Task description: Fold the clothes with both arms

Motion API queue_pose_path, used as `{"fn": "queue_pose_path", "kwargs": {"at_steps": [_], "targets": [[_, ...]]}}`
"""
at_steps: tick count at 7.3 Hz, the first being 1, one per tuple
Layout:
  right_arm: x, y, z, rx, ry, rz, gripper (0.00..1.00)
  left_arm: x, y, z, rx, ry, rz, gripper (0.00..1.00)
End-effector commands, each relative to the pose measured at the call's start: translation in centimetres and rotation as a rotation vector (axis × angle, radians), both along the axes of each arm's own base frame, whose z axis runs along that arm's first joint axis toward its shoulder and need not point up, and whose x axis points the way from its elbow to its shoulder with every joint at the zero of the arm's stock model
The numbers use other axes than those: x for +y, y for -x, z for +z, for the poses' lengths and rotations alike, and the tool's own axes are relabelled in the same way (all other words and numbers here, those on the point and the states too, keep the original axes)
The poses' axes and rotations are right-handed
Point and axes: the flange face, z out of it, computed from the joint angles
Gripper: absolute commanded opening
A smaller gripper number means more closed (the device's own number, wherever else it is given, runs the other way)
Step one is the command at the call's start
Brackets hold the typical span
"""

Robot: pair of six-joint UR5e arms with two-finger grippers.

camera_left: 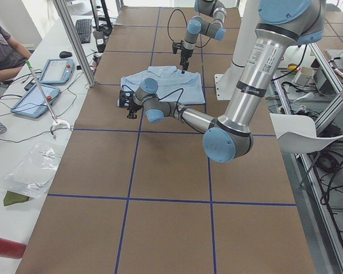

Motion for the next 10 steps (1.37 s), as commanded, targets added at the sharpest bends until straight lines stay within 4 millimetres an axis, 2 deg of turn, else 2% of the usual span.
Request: {"fn": "queue_pose_path", "kwargs": {"at_steps": [1, 2, 4, 6, 8, 10], "targets": [[1.1, 2.5, 0.9, 0.120, -0.175, -0.156, 1.00, 1.1, 1.0, 1.0, -0.006, 0.005, 0.000, 0.55], [1.5, 3.4, 1.1, 0.154, -0.237, -0.215, 1.00, 1.4, 1.3, 0.9, 0.000, 0.005, -0.002, 0.55], [2.6, 5.0, 1.6, 0.174, -0.244, -0.250, 1.00, 1.8, 1.7, 1.4, -0.001, 0.014, -0.005, 0.55], [2.1, 7.0, 0.5, 0.181, -0.239, -0.253, 1.00, 1.9, 1.7, 1.3, 0.000, 0.014, -0.006, 0.57], [2.0, 6.8, 2.0, 0.202, -0.236, -0.258, 1.00, 1.9, 1.7, 1.4, -0.001, 0.015, -0.006, 0.57], [1.3, 5.0, 4.3, 0.227, -0.235, -0.257, 1.00, 1.9, 1.7, 1.0, 0.005, 0.011, -0.007, 0.57]]}}
